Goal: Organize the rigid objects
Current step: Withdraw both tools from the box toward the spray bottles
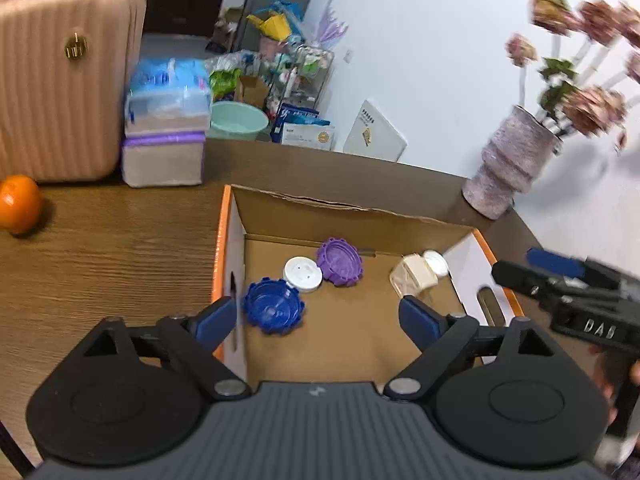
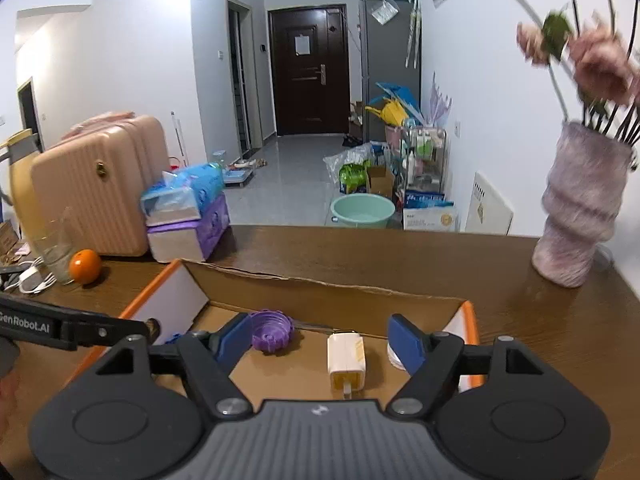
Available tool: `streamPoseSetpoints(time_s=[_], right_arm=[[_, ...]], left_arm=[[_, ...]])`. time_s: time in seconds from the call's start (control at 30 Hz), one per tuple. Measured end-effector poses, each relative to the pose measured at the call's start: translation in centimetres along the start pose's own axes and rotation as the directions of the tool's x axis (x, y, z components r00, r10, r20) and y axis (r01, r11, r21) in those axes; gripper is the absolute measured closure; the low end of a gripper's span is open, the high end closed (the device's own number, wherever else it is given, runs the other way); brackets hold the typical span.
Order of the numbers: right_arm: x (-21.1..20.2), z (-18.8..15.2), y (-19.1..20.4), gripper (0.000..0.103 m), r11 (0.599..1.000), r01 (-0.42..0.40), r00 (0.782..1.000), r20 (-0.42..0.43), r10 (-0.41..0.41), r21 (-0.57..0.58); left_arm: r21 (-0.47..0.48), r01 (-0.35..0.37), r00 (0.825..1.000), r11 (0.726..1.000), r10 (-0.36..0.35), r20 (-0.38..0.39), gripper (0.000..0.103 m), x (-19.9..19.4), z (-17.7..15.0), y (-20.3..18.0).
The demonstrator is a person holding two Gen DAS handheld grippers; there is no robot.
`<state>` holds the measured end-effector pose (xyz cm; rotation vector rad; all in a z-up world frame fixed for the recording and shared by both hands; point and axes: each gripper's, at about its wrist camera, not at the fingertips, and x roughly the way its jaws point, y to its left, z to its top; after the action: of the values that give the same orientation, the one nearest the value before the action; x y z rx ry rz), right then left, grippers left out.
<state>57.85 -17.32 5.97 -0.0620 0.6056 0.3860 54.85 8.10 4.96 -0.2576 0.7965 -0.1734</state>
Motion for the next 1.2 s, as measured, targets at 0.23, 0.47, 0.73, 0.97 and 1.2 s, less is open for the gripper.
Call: streamPoseSetpoints(time_s=[0.23, 0.47, 0.73, 0.97, 1.2], right_arm=[[-6.3, -1.3, 1.0, 0.020, 0.999, 0.026, 1.000, -0.007, -0.026, -0.043], [-12.0, -4.7, 2.5, 0.015, 0.995, 0.023, 1.000, 0.019, -0.021, -0.102], [-18.5, -9.4, 3.4, 0.010, 0.994, 0.040, 0.986, 0.163, -0.024, -0.100], [-22.6, -14.4, 4.1, 0.007, 0.996, 0.055, 0.963, 0.266, -0.035, -0.068], [-27.3, -21.0, 5.8, 0.000, 0.996, 0.078, 0.908, 0.415, -0.050, -0.049]], left_arm=[[0.141, -0.036, 0.997, 0.989, 0.026, 0.067, 0.004, -7.5, -2.6, -2.9], [0.215, -0.100, 0.985, 0.972, 0.067, 0.158, 0.000, -12.7, -7.4, -4.5], [0.257, -0.213, 0.938, 0.943, 0.125, 0.323, 0.000, -16.6, -13.5, -5.3], [0.259, -0.252, 0.879, 0.933, 0.108, 0.464, 0.000, -20.2, -19.7, -6.1], [0.286, -0.304, 0.782, 0.909, 0.067, 0.619, 0.000, -24.1, -27.5, -6.9]])
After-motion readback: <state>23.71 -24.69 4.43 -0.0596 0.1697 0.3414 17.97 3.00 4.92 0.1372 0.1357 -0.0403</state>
